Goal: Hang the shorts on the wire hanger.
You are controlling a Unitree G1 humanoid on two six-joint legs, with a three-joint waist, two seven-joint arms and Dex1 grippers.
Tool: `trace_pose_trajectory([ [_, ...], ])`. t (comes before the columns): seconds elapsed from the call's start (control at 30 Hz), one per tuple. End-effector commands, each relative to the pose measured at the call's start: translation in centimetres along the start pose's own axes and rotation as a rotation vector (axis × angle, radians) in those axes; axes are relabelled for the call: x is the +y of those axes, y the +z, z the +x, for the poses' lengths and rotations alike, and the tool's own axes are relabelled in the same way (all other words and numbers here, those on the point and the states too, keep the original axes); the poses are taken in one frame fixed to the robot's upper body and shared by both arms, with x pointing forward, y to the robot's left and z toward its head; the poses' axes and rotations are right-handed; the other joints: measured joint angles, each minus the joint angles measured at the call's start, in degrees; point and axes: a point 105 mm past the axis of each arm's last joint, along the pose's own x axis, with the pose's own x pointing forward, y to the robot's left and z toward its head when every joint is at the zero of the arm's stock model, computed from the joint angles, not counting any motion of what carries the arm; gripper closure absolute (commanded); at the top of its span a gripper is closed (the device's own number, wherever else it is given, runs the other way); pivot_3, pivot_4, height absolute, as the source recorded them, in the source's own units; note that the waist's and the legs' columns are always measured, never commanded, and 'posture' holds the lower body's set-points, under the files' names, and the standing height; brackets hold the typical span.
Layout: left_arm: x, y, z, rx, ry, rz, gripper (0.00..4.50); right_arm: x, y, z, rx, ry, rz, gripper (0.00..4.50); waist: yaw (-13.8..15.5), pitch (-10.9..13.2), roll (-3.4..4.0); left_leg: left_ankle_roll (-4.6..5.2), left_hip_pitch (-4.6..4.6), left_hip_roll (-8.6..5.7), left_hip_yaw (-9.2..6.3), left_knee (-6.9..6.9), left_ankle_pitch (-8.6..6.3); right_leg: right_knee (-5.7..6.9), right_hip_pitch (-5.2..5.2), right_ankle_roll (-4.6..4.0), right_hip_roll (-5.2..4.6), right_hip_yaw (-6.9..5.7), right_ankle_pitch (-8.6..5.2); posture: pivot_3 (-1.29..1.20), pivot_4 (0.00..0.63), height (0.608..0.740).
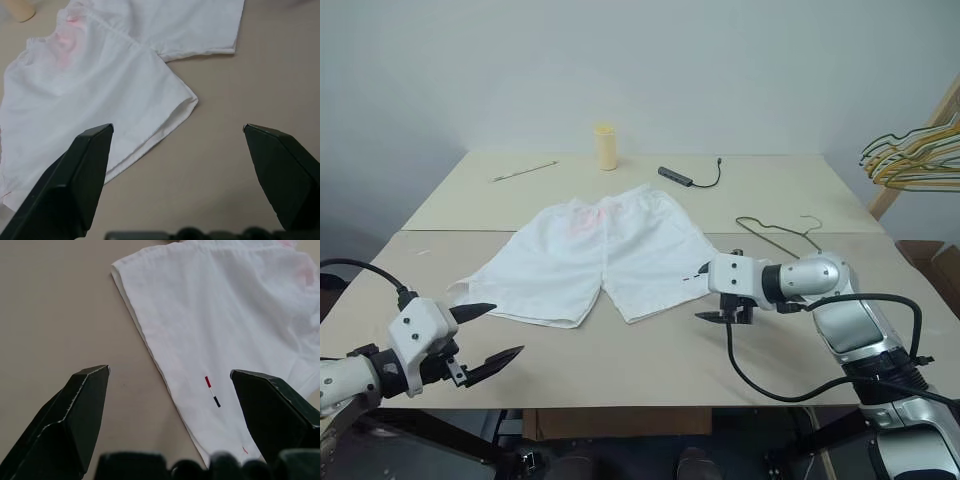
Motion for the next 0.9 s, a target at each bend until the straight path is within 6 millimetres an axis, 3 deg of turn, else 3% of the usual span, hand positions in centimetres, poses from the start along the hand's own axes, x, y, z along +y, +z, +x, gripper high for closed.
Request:
trace_pose_trajectory([
  [0.03, 0.3, 0.7, -0.1, -0.025, 0.020, 0.027, 0.00, -1.0, 0.9, -0.9, -0.008, -0.040, -0.040, 0.02, 0.0, 0.0, 0.00, 0.00, 0.00, 0.00, 0.00, 0.00, 0.00, 0.00, 0.00, 0.00, 0.00, 0.00, 0.00, 0.14, 0.000, 0.740],
  [0.53, 0.6, 1.6, 1.0, -0.055, 0.038, 0.032, 0.00, -1.3, 0.9, -0.6, -0.010, -0.053, -0.038, 0.02, 0.0, 0.0, 0.00, 0.00, 0.00, 0.00, -0.01, 0.00, 0.00, 0.00, 0.00, 0.04, 0.00, 0.00, 0.04, 0.13, 0.000, 0.740],
  [0.77, -3.0, 2.7, 5.1, -0.131, -0.131, 0.020, 0.00, -1.7, 1.1, -1.0, -0.007, -0.104, -0.029, 0.02, -0.1, 0.0, 0.00, 0.00, 0.00, -0.02, 0.00, 0.00, 0.00, -0.01, 0.03, -0.13, 0.00, 0.01, 0.21, 0.09, 0.000, 0.740],
  [0.9, -4.2, 3.5, 9.2, -0.173, -0.148, 0.044, 0.00, -1.4, 1.1, -0.7, -0.005, -0.112, -0.022, 0.02, 0.1, 0.0, 0.01, 0.00, -0.01, -0.05, -0.01, 0.01, 0.00, -0.01, 0.05, -0.16, 0.02, 0.01, 0.25, 0.08, 0.000, 0.740],
])
